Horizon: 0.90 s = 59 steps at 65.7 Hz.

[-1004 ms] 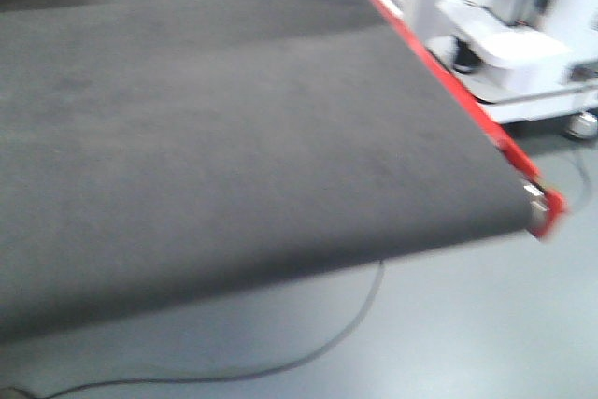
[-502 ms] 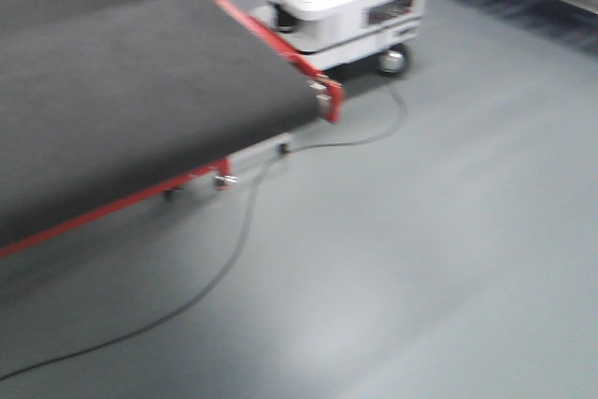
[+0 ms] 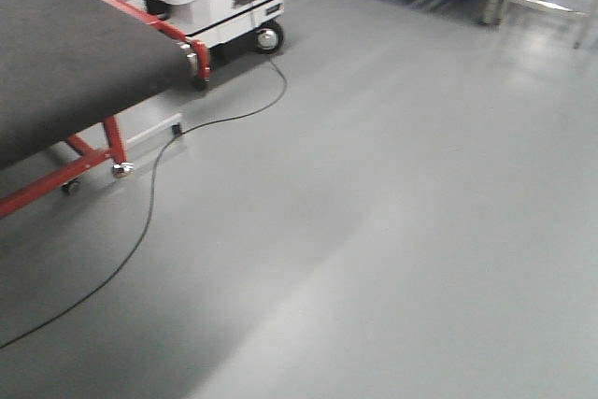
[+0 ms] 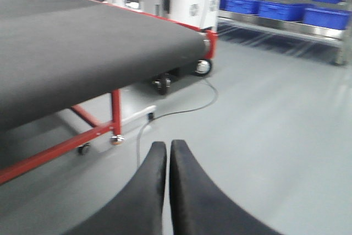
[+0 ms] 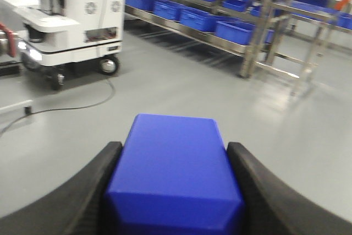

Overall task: Pour parts from conveyor to right shelf
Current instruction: 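Drive the base away from the conveyor along the aisle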

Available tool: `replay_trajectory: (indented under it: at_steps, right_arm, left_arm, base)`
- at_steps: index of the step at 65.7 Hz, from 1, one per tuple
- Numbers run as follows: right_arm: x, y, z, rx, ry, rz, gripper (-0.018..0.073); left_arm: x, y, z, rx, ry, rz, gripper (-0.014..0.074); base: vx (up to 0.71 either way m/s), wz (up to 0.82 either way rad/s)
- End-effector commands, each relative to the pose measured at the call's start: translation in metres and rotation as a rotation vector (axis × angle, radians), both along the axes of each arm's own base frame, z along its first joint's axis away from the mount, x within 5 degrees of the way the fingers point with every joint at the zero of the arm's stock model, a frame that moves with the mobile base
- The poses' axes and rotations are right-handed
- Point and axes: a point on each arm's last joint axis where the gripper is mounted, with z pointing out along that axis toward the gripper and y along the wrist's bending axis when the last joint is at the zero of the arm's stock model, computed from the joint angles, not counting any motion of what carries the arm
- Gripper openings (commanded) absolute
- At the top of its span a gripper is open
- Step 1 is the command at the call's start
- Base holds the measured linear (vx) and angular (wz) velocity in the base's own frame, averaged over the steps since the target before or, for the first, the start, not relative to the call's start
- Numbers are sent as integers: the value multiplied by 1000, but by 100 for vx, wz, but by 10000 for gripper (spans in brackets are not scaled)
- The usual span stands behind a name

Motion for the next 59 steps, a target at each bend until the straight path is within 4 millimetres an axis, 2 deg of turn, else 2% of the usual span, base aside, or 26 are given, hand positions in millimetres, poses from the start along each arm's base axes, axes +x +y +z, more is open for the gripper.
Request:
replay_trajectory:
  at_steps: [1, 22, 59]
  right_arm:
    - [0, -1, 14, -15, -87, -16, -5]
    - [0, -1, 14, -15, -87, -16, -5]
    - [0, -1, 14, -15, -87, -16, -5]
  left_arm:
    - [-1, 0, 14, -9, -107, -4, -6]
    - [-1, 0, 14, -9, -107, -4, -6]
    - [-1, 0, 14, -9, -107, -4, -6]
  base:
    - [-32, -42]
    - [-27, -53]
    - [-17, -74]
